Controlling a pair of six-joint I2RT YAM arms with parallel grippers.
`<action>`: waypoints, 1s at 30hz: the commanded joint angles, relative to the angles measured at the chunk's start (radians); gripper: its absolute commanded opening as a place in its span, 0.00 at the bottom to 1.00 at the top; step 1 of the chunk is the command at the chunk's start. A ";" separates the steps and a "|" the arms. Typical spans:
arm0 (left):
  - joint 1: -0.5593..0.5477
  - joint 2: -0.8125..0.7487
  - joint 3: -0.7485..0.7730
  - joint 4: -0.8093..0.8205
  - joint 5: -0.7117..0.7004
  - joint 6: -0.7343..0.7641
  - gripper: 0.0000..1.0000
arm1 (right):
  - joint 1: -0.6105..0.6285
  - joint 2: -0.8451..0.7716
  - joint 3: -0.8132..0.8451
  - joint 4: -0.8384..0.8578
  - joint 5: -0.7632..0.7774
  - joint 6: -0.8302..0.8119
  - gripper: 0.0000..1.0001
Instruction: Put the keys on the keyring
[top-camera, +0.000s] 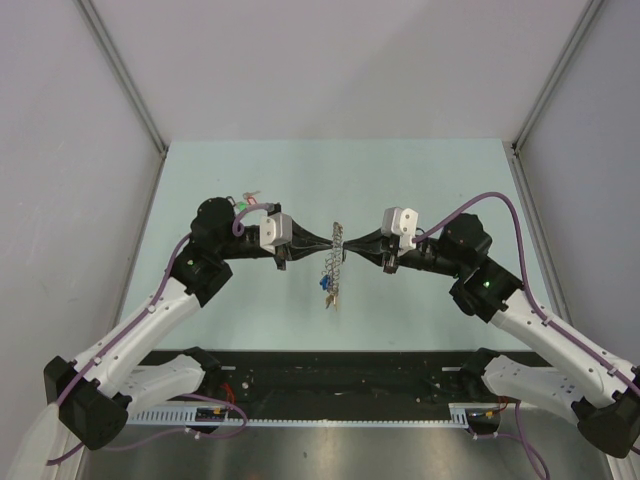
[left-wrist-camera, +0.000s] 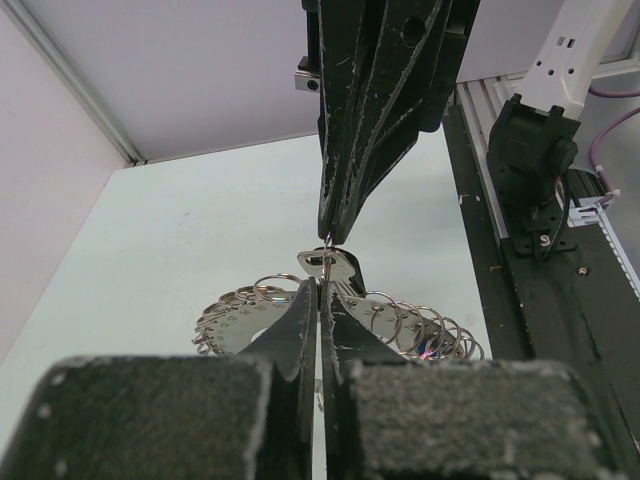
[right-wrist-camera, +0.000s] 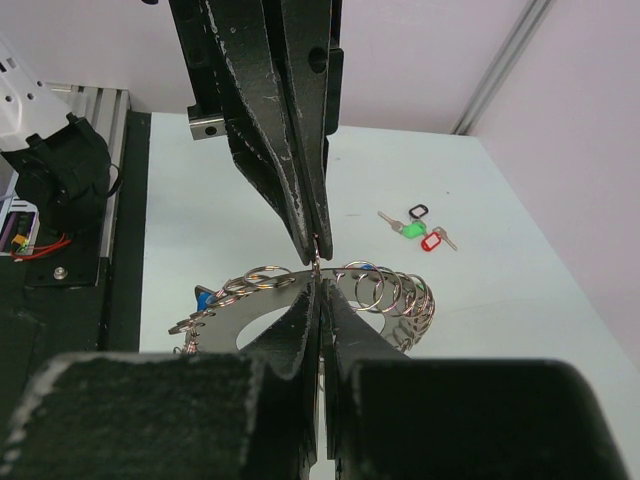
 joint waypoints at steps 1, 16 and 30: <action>0.003 -0.003 0.005 0.069 0.025 -0.007 0.00 | -0.004 -0.003 0.021 0.032 -0.016 0.014 0.00; 0.003 -0.004 0.010 0.050 0.020 0.014 0.00 | -0.012 -0.024 0.021 -0.003 0.003 0.023 0.00; 0.003 -0.003 0.010 0.055 0.031 0.008 0.00 | -0.012 0.002 0.028 0.006 -0.002 0.020 0.00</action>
